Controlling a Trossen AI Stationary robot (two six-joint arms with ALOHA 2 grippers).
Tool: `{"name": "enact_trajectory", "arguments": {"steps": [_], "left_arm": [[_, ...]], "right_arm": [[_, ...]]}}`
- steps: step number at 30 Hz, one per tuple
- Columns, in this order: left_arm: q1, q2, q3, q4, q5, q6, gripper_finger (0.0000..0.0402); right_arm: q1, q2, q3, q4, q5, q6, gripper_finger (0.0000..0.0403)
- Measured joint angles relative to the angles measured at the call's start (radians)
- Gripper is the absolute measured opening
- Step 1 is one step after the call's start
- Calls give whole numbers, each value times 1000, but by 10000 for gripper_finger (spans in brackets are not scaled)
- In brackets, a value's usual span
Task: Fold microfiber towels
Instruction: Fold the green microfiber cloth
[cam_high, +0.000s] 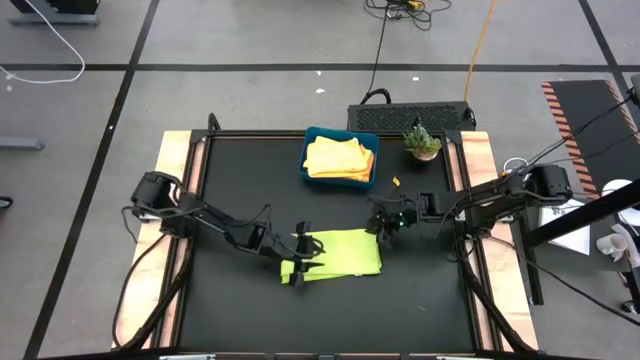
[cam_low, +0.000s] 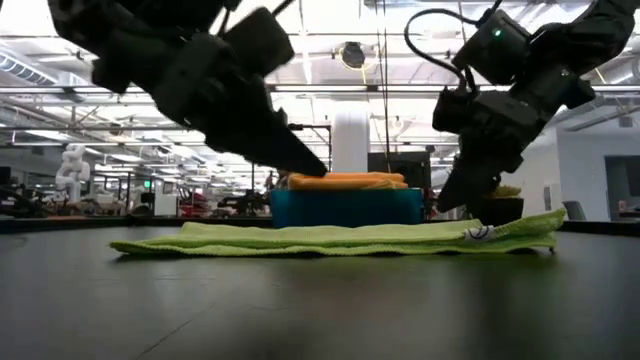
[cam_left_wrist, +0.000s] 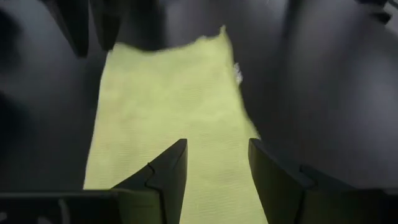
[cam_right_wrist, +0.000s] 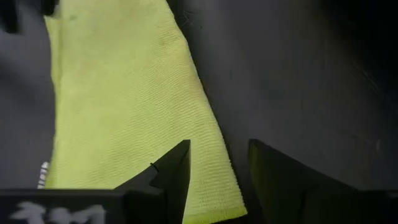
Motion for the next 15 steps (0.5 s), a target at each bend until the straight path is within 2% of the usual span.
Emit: {"name": "enact_trajectory", "arguments": {"steps": [4,7,15], "left_arm": [[46,26,0,36,33,-3,172],[75,46,-1,73,35,-6,172],[152,80,-1,181,110,-37,172]], "right_arm": [[-42,0,-16,-4,-99,27,162],[-58,0,-52,12,-118,42,162],[-81,0,-205,288,-221,82,156]]}}
